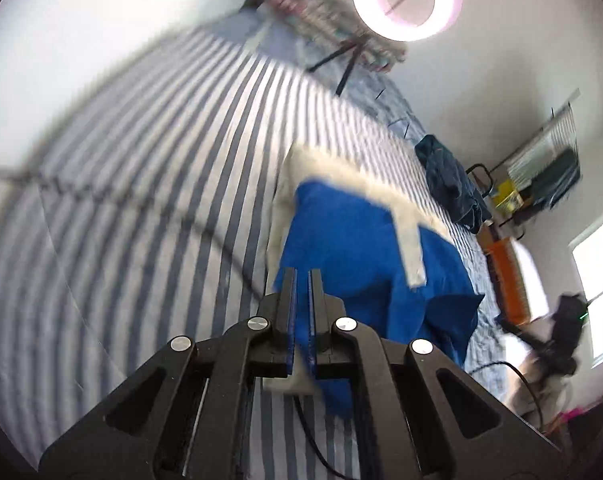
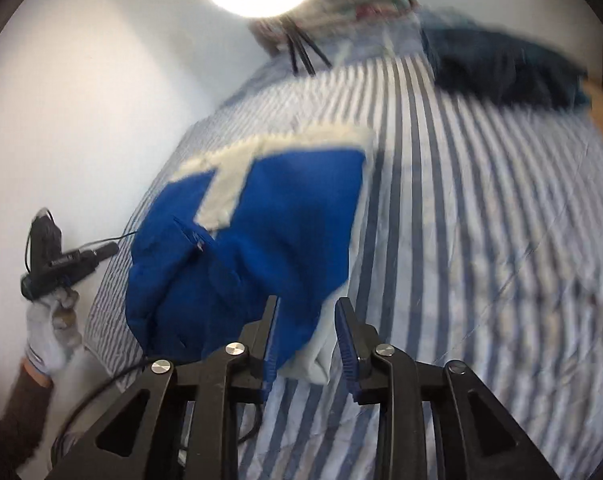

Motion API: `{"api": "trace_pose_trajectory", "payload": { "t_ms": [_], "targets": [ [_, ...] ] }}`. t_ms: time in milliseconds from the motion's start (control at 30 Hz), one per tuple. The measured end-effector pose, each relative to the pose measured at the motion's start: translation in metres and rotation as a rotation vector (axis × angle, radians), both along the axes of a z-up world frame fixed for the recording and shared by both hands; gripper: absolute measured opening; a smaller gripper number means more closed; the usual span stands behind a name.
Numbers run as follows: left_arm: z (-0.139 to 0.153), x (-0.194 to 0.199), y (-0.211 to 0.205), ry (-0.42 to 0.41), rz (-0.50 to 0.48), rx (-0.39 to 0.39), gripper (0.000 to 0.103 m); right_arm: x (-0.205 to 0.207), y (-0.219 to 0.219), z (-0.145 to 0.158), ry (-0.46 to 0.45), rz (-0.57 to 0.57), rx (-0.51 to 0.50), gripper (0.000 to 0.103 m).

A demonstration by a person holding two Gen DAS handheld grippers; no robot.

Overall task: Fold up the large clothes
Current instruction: 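Lower the collar onto the folded jacket and open both grippers, then move both open grippers to the edges of the folded jacket bundle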

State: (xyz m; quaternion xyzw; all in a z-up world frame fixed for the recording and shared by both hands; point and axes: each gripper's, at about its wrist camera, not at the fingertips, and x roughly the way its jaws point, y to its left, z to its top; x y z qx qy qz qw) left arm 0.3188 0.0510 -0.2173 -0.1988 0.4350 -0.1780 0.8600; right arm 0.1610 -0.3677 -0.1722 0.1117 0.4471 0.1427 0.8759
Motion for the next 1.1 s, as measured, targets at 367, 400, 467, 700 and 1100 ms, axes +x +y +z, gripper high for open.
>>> {"api": "trace_pose_trajectory", "payload": {
  "t_ms": [367,400,467,700,1100],
  "targets": [
    [0.01,0.086,-0.082,-0.081,-0.085,0.17,0.03,0.109,0.025,0.003,-0.081,0.035,-0.098,0.027],
    [-0.001,0.094,-0.086,-0.06,-0.098,0.189,0.03,0.119,0.026,-0.006,-0.057,0.036,-0.1,0.027],
    [-0.021,0.105,-0.092,-0.02,-0.097,0.215,0.03,0.134,0.026,-0.026,-0.01,0.027,-0.097,0.027],
    [-0.07,0.111,-0.099,0.023,-0.104,0.248,0.03,0.144,0.023,-0.079,0.082,0.02,-0.103,0.023],
    [-0.008,0.02,-0.069,-0.08,-0.157,0.111,0.03,0.028,0.044,0.018,-0.127,0.304,0.046,0.024]
  ]
}}
